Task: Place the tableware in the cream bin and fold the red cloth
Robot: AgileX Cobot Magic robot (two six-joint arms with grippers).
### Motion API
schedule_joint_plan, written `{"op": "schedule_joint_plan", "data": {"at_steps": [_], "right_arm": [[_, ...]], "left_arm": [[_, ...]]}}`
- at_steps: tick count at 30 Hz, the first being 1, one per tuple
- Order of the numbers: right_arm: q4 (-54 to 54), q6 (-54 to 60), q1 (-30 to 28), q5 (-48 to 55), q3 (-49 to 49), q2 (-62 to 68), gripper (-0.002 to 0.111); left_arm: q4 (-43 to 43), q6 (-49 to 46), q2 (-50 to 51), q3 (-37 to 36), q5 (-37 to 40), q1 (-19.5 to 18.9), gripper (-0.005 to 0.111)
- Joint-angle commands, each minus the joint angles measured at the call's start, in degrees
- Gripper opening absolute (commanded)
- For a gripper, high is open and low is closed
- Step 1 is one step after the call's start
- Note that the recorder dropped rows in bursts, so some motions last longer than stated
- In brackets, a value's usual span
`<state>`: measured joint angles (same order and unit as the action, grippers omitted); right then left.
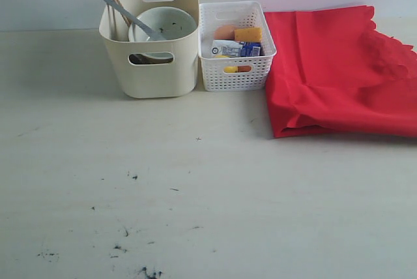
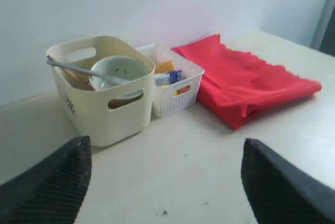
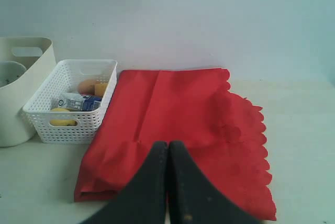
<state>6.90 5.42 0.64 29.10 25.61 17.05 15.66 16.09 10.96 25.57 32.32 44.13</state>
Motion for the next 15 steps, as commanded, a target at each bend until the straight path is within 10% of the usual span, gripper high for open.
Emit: {"op": "schedule_joint_plan", "data": {"at_steps": [1, 15], "right_arm": [[0.19, 0.44, 0.02, -0.57, -0.12, -0.16, 0.0], [0.19, 0.39, 0.02, -0.58, -0.12, -0.16, 0.0]], "left_arm": [[-3.15, -0.05, -0.42, -5.76, -13.63, -3.89, 0.075], [-9.09, -0.53, -0.96, -17.11, -25.62, -29.6, 0.075]]}}
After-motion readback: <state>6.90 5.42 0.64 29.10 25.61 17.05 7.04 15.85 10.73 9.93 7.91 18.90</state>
